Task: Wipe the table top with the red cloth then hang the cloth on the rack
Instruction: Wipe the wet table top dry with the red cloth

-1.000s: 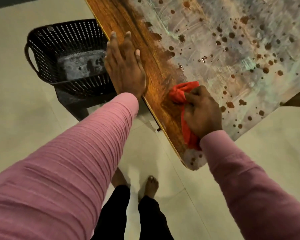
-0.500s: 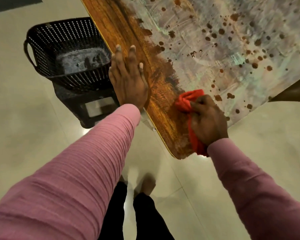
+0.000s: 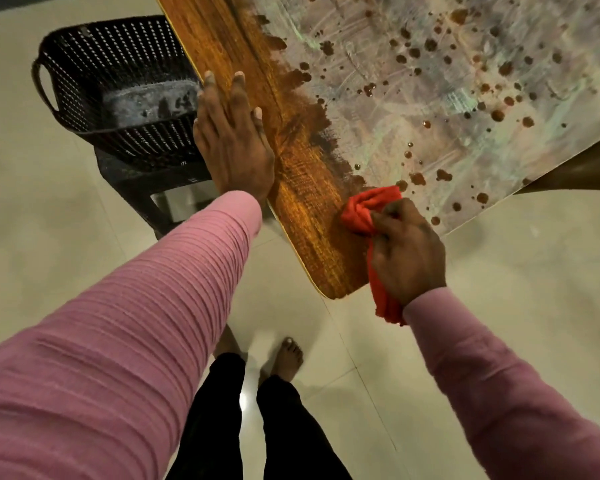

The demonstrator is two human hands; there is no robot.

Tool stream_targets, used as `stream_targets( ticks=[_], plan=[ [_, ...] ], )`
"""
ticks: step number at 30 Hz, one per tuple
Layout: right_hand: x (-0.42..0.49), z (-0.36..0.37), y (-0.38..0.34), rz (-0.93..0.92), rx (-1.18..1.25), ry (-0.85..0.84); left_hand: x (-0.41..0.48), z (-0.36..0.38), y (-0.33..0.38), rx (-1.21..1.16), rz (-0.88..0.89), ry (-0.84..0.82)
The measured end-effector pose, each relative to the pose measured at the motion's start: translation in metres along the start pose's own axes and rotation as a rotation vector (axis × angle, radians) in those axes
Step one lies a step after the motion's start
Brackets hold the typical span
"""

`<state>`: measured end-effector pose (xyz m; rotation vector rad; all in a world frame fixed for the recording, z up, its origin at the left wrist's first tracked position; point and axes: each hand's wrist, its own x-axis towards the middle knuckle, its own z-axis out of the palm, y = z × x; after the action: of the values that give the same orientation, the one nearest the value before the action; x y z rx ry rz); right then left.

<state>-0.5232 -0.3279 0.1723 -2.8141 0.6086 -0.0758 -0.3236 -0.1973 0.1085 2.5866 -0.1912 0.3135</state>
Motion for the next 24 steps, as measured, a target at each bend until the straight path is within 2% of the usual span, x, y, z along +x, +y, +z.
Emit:
stream_targets(
  ticks=[2, 7, 9, 11, 15, 16, 20, 24],
  plan=[
    [-0.015, 0.007, -0.013, -0.043, 0.035, 0.004, 0.0, -0.001, 0.001, 0.002, -0.017, 0.008],
    [-0.081, 0.025, -0.034, -0.441, 0.053, -0.161, -0.001, -0.002, 0.003, 0.011, -0.021, 0.012],
    [-0.087, 0.025, -0.022, -0.509, 0.028, -0.168, -0.002, -0.002, 0.003, 0.008, -0.026, 0.008],
    [-0.088, 0.026, -0.015, -0.457, 0.05, -0.106, -0.002, -0.001, 0.001, 0.011, -0.036, 0.02],
    [-0.096, 0.032, -0.034, -0.056, 0.242, 0.031, 0.001, 0.0, 0.0, 0.026, -0.049, 0.03],
    [-0.098, 0.034, -0.042, -0.007, 0.243, 0.061, 0.001, -0.001, -0.001, 0.022, -0.05, 0.03],
    [-0.101, 0.042, -0.057, -0.047, 0.014, 0.084, 0.0, -0.002, -0.002, 0.0, -0.061, 0.035],
    [-0.095, 0.046, -0.058, -0.092, -0.083, 0.095, 0.002, -0.003, -0.003, -0.044, -0.109, 0.039]
  ],
)
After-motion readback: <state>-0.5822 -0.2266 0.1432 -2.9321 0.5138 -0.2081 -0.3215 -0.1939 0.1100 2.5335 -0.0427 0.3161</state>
